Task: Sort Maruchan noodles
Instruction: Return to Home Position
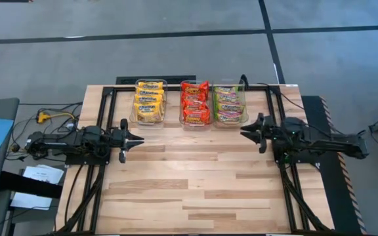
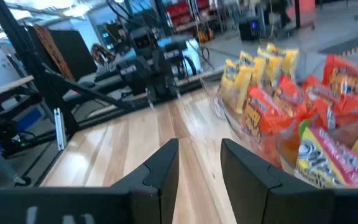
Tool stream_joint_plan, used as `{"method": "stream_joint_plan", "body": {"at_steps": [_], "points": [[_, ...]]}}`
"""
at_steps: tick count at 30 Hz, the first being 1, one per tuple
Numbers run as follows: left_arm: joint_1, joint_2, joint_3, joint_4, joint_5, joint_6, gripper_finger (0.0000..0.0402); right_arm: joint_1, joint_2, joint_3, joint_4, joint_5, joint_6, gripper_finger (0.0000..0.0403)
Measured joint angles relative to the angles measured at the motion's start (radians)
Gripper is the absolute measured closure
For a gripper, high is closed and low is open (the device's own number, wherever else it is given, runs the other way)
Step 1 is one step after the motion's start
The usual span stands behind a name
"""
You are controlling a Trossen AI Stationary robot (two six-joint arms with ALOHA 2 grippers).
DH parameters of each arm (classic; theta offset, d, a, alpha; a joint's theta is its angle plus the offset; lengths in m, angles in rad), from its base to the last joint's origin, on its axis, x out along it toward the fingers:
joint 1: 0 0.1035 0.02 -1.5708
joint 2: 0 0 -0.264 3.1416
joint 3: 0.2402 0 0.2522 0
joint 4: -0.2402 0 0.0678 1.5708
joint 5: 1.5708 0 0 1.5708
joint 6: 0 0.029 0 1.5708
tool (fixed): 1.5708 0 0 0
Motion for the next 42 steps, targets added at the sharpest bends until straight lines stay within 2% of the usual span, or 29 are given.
{"method": "stream_joint_plan", "body": {"at_steps": [5, 8, 11, 24, 29, 35, 42], "points": [[0.0, 0.0, 0.0, 0.0, 0.0, 0.0, 0.035, -0.016, -0.118, -0.03, -0.04, 0.0, -0.028, 0.0259], [0.0, 0.0, 0.0, 0.0, 0.0, 0.0, 0.035, -0.028, -0.189, -0.04, -0.135, 0.0, -0.024, 0.0259], [0.0, 0.0, 0.0, 0.0, -0.001, 0.0, 0.035, -0.034, -0.187, -0.047, -0.194, 0.0, -0.009, 0.0259], [0.0, 0.0, 0.0, 0.0, -0.001, 0.0, 0.035, -0.034, -0.182, -0.045, -0.254, 0.032, 0.026, 0.0259], [0.0, 0.0, 0.0, 0.0, -0.001, 0.0, 0.035, -0.033, -0.177, -0.045, -0.256, 0.031, -0.101, 0.0259], [0.0, 0.0, 0.0, 0.0, 0.0, 0.0, 0.035, -0.032, -0.176, -0.046, -0.253, 0.03, 0.019, 0.0259], [0.0, 0.0, 0.0, 0.0, 0.0, 0.0, 0.035, -0.032, -0.176, -0.046, -0.251, 0.03, 0.03, 0.0259]]}}
